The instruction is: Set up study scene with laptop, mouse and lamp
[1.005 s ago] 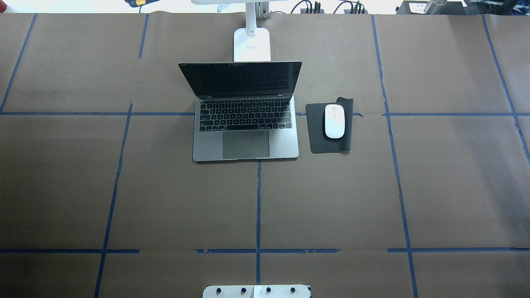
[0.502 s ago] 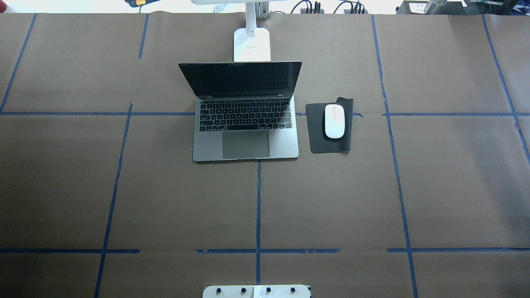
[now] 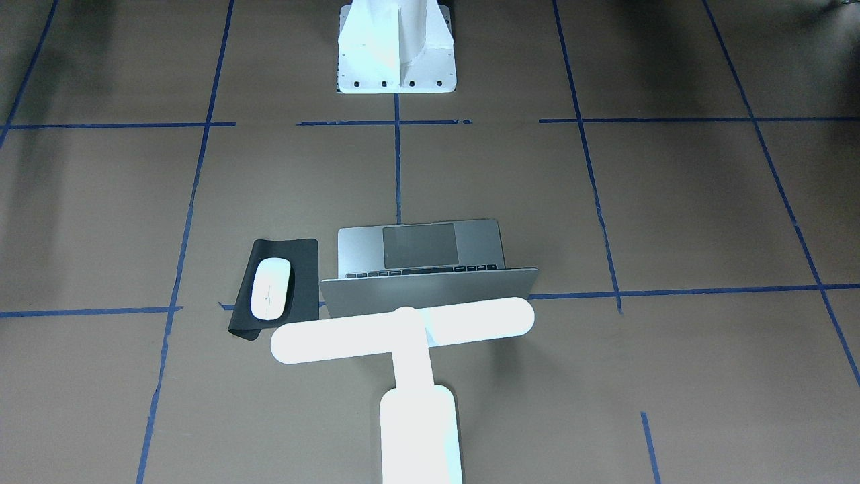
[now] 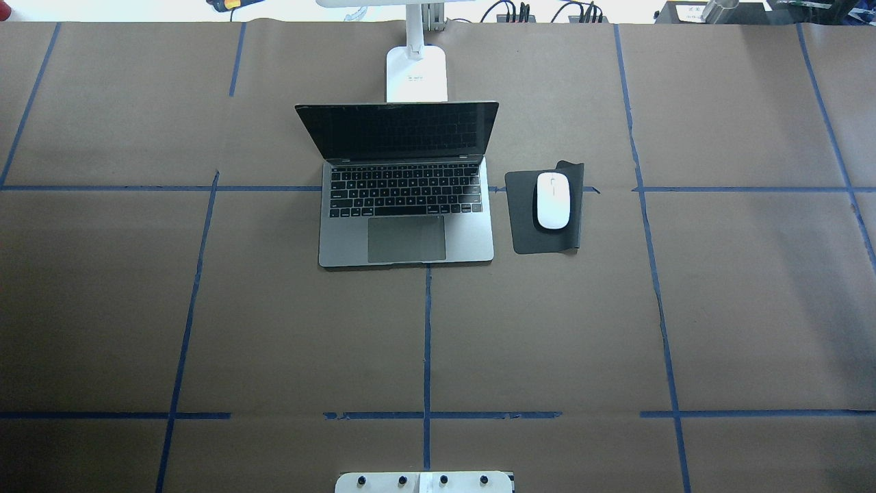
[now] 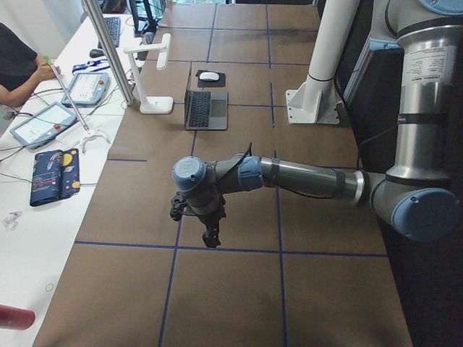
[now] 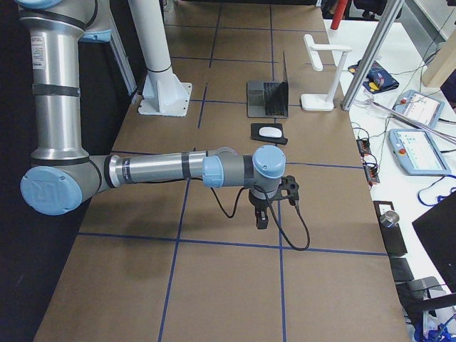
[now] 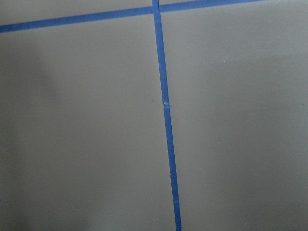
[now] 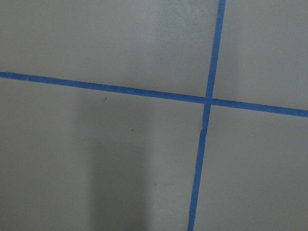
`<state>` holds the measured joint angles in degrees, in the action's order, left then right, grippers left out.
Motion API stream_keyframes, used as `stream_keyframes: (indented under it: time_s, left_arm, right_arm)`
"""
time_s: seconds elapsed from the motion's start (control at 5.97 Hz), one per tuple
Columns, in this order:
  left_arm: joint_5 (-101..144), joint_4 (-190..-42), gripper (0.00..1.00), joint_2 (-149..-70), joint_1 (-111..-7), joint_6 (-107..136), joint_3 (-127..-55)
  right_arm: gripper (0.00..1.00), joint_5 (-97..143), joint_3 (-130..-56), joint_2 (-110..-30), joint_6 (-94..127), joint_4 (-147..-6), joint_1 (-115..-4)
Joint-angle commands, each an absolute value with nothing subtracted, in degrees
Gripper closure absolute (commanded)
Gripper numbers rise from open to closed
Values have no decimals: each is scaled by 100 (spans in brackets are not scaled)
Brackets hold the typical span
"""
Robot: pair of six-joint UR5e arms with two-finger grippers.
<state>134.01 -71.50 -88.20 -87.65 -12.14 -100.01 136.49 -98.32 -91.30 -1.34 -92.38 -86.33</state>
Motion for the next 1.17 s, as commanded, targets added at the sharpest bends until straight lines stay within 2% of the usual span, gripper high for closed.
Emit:
stream_keyframes:
  time_s: [0.0,0.84,1.0]
  left_arm:
    - [13403,-7835,0,-8615,-8780,-819,-9967]
    - [13904,-8032,0,-8560,-8877,205,-10028]
    - [13835,-8712,0,-8352,-8877,307,-9906]
  right_arm:
    - [0,13649,-9826,-9114,-71,-9237,-8631]
    - [0,13421,-9826,-8938,-62,-9264,-8622]
    - [0,13412,-9826,-8938,-62,-9255,-8622]
